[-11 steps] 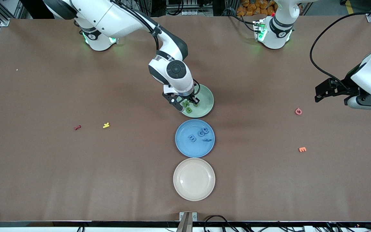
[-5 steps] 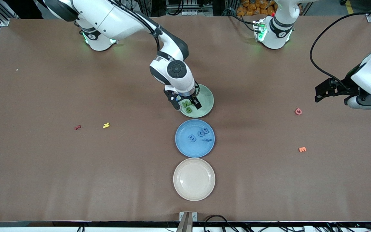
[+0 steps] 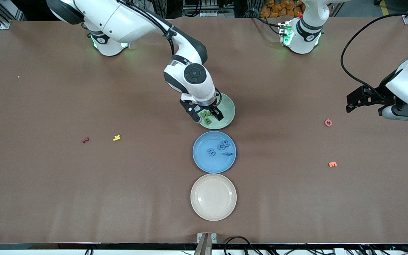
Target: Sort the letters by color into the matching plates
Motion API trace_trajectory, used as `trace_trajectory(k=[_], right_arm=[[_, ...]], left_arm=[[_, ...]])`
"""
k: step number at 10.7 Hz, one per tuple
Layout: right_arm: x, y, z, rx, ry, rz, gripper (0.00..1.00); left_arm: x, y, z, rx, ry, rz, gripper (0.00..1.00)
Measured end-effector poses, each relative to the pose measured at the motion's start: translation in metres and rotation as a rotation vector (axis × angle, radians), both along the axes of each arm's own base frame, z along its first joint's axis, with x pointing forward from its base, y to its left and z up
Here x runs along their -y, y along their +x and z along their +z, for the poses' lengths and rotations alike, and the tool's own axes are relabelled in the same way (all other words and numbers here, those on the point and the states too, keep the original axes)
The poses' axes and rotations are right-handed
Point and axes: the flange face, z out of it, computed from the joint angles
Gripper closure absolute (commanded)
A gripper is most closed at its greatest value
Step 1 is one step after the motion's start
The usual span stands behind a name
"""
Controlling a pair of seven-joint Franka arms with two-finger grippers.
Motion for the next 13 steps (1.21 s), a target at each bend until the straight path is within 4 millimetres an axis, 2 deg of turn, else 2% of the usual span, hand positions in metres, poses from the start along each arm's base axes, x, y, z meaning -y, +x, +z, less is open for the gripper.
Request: trace_trajectory(k=[4, 9, 11, 13], right_arm=[[0.006, 0.015, 0.027, 0.006, -0.020, 0.107, 0.00], [0.037, 0.026, 0.108, 0.039, -0.069, 0.243, 0.00], [0.063, 0.034, 0.147, 0.027, -0.059, 0.309, 0.00], [0.096, 0.046, 0.182, 0.022, -0.053, 0.376, 0.00]], left_arm=[[0.000, 0.000, 0.000, 0.000, 0.000, 0.000, 0.00], [0.000, 0.000, 0.000, 0.000, 0.000, 0.000, 0.00], [0.000, 0.000, 0.000, -0.001, 0.000, 0.000, 0.00], [0.000, 0.000, 0.000, -0.001, 0.000, 0.000, 0.00]])
